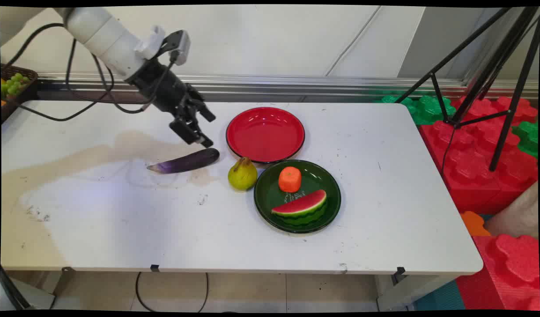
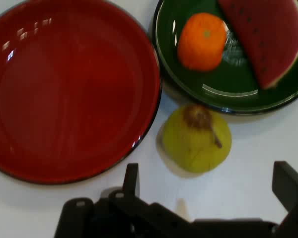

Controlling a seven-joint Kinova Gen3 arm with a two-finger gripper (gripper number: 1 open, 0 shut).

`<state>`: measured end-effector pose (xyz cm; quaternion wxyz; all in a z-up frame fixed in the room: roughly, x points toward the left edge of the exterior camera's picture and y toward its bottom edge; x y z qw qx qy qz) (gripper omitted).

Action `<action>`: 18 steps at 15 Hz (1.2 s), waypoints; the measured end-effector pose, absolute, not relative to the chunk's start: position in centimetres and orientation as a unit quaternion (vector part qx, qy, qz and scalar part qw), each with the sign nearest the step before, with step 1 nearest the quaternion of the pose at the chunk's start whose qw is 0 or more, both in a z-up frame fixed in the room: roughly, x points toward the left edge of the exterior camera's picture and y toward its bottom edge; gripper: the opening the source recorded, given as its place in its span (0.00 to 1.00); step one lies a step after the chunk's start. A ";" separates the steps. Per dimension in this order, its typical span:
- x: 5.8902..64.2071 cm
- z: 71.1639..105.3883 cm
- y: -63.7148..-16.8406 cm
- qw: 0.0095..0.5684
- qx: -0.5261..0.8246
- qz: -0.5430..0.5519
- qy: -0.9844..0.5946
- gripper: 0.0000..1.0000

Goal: Pick up the mandarin from the green plate

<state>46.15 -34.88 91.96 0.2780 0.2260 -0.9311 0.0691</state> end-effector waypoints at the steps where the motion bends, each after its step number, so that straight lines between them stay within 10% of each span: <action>1: 45.3 92.0 -35.0 0.282 0.219 0.069 -0.932 1.00; 18: 33.8 83.8 -38.6 0.281 0.148 0.058 -0.946 1.00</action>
